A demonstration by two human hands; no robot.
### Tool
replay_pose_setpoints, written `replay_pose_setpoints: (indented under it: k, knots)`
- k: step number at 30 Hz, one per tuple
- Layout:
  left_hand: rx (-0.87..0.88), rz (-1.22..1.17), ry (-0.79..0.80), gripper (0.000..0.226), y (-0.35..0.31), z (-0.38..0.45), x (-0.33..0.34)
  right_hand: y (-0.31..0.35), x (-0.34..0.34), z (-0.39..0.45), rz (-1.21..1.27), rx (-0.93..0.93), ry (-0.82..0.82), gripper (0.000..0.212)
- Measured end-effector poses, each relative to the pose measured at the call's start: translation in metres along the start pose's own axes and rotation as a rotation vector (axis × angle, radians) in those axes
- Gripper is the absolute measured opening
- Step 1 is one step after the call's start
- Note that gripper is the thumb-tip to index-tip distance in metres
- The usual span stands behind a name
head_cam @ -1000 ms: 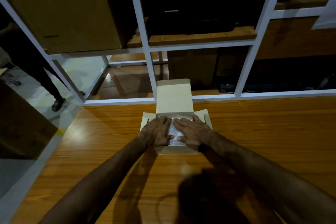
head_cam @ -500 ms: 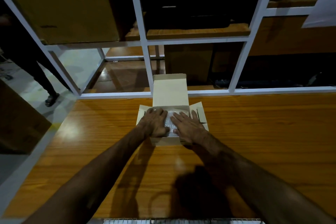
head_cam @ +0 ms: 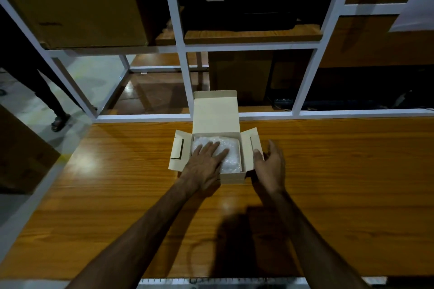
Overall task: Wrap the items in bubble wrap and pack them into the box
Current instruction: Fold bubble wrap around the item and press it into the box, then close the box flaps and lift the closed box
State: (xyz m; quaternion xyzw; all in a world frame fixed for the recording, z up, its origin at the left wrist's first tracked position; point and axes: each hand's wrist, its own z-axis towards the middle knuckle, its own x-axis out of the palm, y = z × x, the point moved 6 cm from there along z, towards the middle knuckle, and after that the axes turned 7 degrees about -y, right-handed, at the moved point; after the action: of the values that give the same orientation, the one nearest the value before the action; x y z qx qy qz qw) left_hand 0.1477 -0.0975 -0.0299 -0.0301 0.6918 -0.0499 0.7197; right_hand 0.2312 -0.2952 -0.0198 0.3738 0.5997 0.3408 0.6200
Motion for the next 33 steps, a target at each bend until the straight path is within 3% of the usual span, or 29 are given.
replay_pose_setpoints:
  k: [3, 5, 8, 12, 15, 19, 22, 25, 29, 33]
  knots:
    - [-0.042, -0.011, -0.010, 0.072, 0.000, -0.001, 0.007, -0.015, 0.010, -0.003, 0.203, 0.222, 0.064, 0.047]
    - [-0.064, -0.014, -0.007, 0.071, 0.000, -0.003, 0.007, -0.015, 0.010, -0.004, 0.249, 0.205, 0.056, 0.025]
    - [-0.088, -0.012, 0.000, 0.071, -0.003, -0.003, 0.005, -0.011, 0.010, -0.006, 0.258, 0.131, 0.001, 0.018]
    - [-0.098, -0.009, 0.004, 0.066, -0.001, -0.003, 0.008, 0.003, 0.017, -0.013, 0.099, -0.031, -0.076, 0.022]
    - [-0.091, -0.033, 0.012, 0.074, -0.001, -0.003, 0.007, 0.027, 0.028, -0.025, -0.191, -0.308, -0.085, 0.022]
    - [-0.085, -0.054, 0.029, 0.079, 0.002, -0.003, 0.007, 0.042, 0.047, -0.041, -0.457, -0.569, 0.016, 0.049]
    - [-0.089, -0.055, 0.037, 0.081, 0.004, -0.003, 0.009, 0.032, 0.054, -0.042, -0.502, -0.624, 0.104, 0.066]
    - [-0.084, -0.050, 0.022, 0.087, 0.006, -0.004, 0.009, 0.014, 0.059, -0.034, -0.462, -0.617, 0.278, 0.069]
    - [-0.088, -0.040, -0.020, 0.076, 0.010, -0.010, -0.002, 0.004, 0.056, -0.023, -0.520, -0.651, 0.477, 0.074]
    - [-0.072, -0.035, -0.210, 0.069, 0.014, -0.019, -0.024, 0.004, 0.056, -0.015, -0.591, -0.681, 0.511, 0.072]
